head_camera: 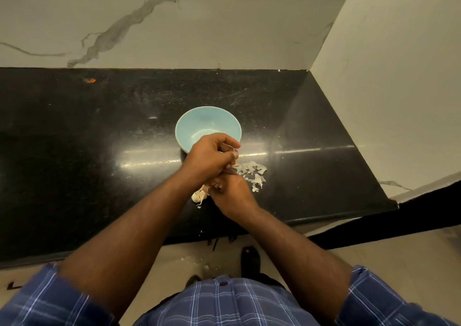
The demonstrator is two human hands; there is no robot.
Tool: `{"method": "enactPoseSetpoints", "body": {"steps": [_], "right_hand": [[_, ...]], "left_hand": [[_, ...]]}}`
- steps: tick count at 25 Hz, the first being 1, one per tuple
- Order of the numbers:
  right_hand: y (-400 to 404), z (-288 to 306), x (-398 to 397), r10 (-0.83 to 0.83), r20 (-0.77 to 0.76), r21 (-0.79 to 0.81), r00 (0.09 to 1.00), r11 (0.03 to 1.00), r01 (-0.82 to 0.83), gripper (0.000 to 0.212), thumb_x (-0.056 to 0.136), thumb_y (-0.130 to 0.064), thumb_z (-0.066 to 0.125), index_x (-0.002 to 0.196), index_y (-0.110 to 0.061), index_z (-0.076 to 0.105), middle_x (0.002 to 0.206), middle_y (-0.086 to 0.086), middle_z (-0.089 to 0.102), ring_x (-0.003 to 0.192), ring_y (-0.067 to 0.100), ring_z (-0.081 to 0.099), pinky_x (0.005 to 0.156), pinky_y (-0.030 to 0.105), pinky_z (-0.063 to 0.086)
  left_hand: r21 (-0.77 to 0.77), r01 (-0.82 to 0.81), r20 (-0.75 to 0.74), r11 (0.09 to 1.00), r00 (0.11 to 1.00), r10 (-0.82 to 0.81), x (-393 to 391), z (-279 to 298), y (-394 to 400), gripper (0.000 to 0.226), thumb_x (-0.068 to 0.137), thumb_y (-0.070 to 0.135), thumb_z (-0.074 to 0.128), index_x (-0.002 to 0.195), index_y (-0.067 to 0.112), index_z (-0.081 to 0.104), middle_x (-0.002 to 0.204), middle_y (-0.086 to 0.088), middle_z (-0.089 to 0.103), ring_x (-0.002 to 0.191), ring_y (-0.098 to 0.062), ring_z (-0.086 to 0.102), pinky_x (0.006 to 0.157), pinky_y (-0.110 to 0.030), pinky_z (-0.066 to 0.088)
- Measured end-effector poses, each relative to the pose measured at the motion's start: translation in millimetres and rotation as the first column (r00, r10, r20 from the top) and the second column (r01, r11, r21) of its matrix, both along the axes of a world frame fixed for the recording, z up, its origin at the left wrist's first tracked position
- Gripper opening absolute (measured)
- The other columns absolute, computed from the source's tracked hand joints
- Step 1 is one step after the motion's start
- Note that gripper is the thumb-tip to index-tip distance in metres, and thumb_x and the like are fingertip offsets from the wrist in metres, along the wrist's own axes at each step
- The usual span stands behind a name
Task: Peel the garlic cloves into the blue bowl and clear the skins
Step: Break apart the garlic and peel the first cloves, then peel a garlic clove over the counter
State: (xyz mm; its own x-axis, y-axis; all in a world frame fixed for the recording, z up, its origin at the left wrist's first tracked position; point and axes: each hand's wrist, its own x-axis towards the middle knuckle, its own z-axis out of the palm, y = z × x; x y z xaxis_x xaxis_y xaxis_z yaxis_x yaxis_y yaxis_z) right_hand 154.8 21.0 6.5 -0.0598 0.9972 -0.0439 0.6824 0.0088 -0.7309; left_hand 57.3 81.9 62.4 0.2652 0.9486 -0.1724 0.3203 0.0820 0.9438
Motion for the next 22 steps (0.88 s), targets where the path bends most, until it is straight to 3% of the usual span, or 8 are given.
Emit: {"method": "enactPoseSetpoints", "body": {"steps": [3,5,7,12,15,18,20,22], "right_hand": [[-1,-1,0,0.000,0.041,-0.045,0.999,0.999,0.002,0.017,0.096,-0.015,0.060,0.107,-0.009,0.071,0.108,0.011,0.072,0.098,0.025,0.067,0.084,0.036,0.054],[-1,-2,1,-0.007,0.055,-0.027,0.998,1.000,0.009,0.019,0.097,-0.016,0.059,0.109,-0.008,0.071,0.108,0.013,0.072,0.099,0.027,0.066,0.085,0.039,0.054],[-3,-3,5,-0.030,0.024,0.006,0.999,1.000,0.030,0.017,0.097,-0.016,0.062,0.108,-0.009,0.073,0.109,0.011,0.072,0.099,0.024,0.066,0.085,0.034,0.053],[-1,-10,6,-0.010,-0.009,0.043,1.000,0.999,0.010,0.014,0.092,-0.014,0.066,0.099,-0.015,0.078,0.098,0.002,0.073,0.091,0.014,0.063,0.079,0.024,0.048],[2,-7,6,-0.057,-0.091,0.010,0.994,0.998,0.059,0.013,0.092,-0.020,0.070,0.102,-0.019,0.078,0.097,-0.004,0.074,0.086,0.006,0.065,0.075,0.015,0.049],[7,-6,4,-0.125,-0.267,-0.093,0.955,0.990,0.104,0.010,0.089,-0.020,0.075,0.099,-0.021,0.077,0.092,-0.007,0.076,0.086,0.006,0.071,0.083,0.030,0.060],[9,-5,4,-0.160,-0.361,-0.154,0.919,0.982,0.111,0.013,0.090,-0.015,0.073,0.100,-0.022,0.076,0.091,-0.005,0.077,0.089,0.009,0.073,0.087,0.040,0.061],[11,-3,8,-0.191,-0.342,-0.176,0.920,0.975,0.137,0.014,0.095,-0.017,0.068,0.105,-0.022,0.076,0.094,-0.006,0.077,0.094,0.008,0.072,0.093,0.040,0.058]], "left_hand": [[0.012,0.218,-0.204,0.976,0.956,-0.212,26,2,6,0.021,0.088,0.009,0.074,0.103,0.025,0.077,0.085,0.004,0.078,0.081,-0.010,0.074,0.085,-0.033,0.061],[0.049,0.302,-0.351,0.952,0.898,-0.267,34,0,9,0.026,0.090,0.008,0.072,0.105,0.029,0.078,0.100,0.005,0.077,0.094,-0.008,0.070,0.089,-0.029,0.057],[0.111,0.250,-0.399,0.962,0.898,-0.188,27,0,10,0.030,0.091,0.004,0.068,0.104,0.029,0.078,0.104,0.006,0.076,0.098,-0.007,0.067,0.089,-0.026,0.054],[0.183,0.000,-0.353,0.983,0.933,0.066,-26,-15,-10,0.019,0.096,0.016,0.066,0.104,0.029,0.077,0.100,0.012,0.076,0.096,-0.007,0.068,0.084,-0.026,0.052],[0.083,-0.048,-0.328,0.995,0.942,0.073,-59,-42,-35,0.023,0.099,0.022,0.064,0.117,0.032,0.073,0.107,0.015,0.075,0.101,-0.003,0.068,0.094,-0.033,0.055],[0.006,-0.062,-0.230,0.998,0.971,0.061,-72,-58,-49,0.021,0.095,0.023,0.071,0.113,0.032,0.075,0.098,0.015,0.077,0.095,-0.005,0.072,0.092,-0.041,0.058],[-0.013,-0.142,-0.137,0.990,0.981,0.139,-70,-59,-53,0.015,0.093,0.020,0.074,0.103,0.030,0.077,0.088,0.010,0.078,0.085,-0.005,0.073,0.084,-0.038,0.059],[-0.037,-0.221,-0.069,0.975,0.973,0.218,-70,-58,-57,0.013,0.092,0.016,0.074,0.097,0.028,0.077,0.082,0.005,0.077,0.073,0.000,0.069,0.075,-0.030,0.055]]}}
